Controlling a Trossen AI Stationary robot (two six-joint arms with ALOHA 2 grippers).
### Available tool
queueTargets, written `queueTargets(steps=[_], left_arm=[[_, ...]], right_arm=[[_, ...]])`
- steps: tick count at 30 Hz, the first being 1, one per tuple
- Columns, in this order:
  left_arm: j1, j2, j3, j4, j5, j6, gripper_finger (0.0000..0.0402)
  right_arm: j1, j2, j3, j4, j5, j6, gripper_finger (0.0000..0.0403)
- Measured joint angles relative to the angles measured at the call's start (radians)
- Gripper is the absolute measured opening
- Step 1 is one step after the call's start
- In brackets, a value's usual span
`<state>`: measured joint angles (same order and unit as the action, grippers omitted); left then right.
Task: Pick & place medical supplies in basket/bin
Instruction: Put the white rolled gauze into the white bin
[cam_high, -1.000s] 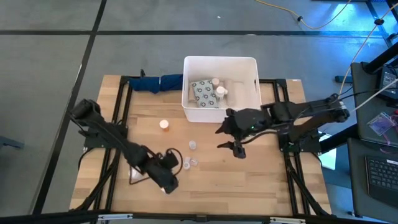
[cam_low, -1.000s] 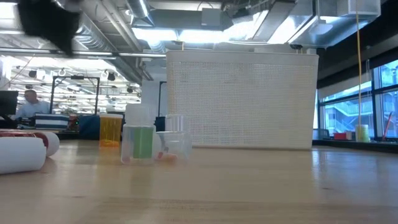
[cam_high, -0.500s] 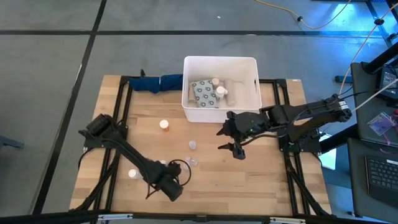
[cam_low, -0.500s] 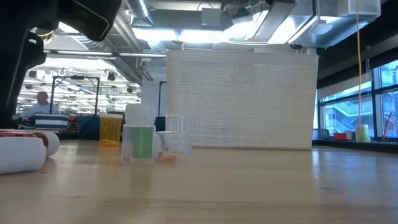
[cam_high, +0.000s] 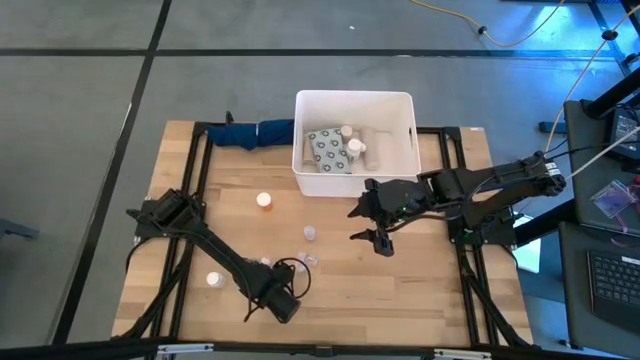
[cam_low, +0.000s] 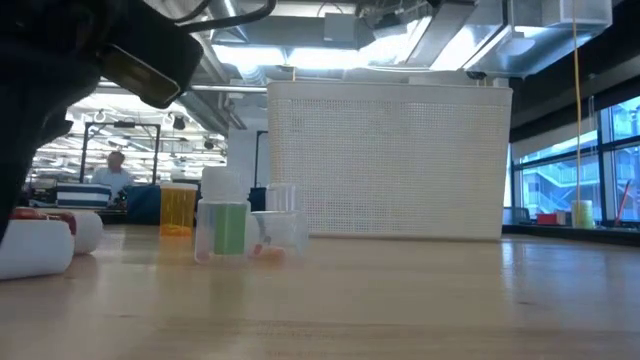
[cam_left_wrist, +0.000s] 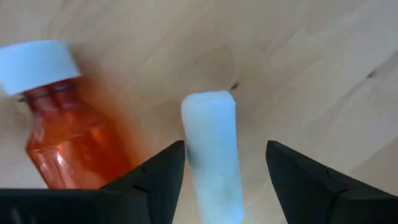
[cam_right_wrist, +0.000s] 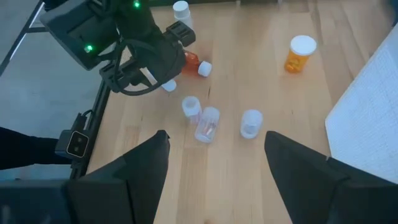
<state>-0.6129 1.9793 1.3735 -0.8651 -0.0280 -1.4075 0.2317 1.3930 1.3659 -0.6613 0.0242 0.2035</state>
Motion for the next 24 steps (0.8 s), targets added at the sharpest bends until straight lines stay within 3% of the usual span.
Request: queueTargets(steps=[13,21,24], left_arm=[[0.013,0.000,-0.032,-0.012,0.080,0.034,0.0110],[0.013,-0.038,-0.032,-0.025,0.062,0.042,0.0039],[0.013,-0.084,-0.033,-0.038,0.030,0.042,0.0030]], right_arm=[[0.000,0.000,0.000,-0.001,0.000,-0.002,0.0265],[0.000,0.000,0.000,-0.002,0.000,-0.007,0.0265],[0.000,0.000,0.000,-0.002,0.000,-0.006,0.0265]])
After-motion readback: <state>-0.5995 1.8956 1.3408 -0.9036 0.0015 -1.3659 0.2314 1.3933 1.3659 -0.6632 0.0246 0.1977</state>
